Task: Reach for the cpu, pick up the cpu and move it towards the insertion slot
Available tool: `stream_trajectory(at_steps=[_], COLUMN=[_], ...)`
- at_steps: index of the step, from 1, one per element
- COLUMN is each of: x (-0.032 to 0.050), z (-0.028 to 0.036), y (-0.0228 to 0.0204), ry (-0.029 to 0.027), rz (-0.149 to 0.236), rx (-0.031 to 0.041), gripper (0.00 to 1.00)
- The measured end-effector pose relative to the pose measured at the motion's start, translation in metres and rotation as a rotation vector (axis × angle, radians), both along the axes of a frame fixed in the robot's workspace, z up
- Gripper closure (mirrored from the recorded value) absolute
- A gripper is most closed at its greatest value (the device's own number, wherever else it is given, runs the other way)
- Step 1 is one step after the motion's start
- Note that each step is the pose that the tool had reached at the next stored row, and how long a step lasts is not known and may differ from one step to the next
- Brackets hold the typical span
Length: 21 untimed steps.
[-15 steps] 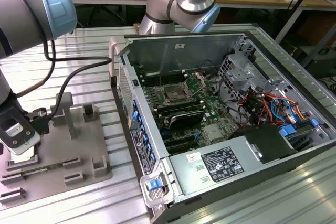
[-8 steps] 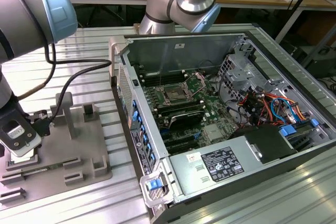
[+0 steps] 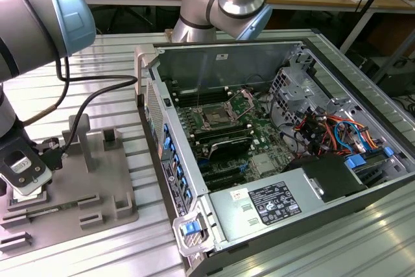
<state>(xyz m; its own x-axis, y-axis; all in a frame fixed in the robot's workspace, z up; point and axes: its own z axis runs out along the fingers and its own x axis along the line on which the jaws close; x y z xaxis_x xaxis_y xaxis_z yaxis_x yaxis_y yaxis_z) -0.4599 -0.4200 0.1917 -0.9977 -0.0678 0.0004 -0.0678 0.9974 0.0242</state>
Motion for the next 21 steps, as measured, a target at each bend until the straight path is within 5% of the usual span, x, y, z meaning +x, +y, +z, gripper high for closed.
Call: stream_trajectory(at_steps=[12, 17, 21], x=[-0.0009, -0.0009, -0.0009], z=[-0.0041, -0.004, -0.0041], y=[-0.0012, -0.0012, -0.0013], ry=[-0.0004, -0.0003, -0.0004], rz=[-0.004, -0.005, -0.005], rx=[-0.0013, -0.0012, -0.0014], gripper=[0.26, 0.41, 0.41])
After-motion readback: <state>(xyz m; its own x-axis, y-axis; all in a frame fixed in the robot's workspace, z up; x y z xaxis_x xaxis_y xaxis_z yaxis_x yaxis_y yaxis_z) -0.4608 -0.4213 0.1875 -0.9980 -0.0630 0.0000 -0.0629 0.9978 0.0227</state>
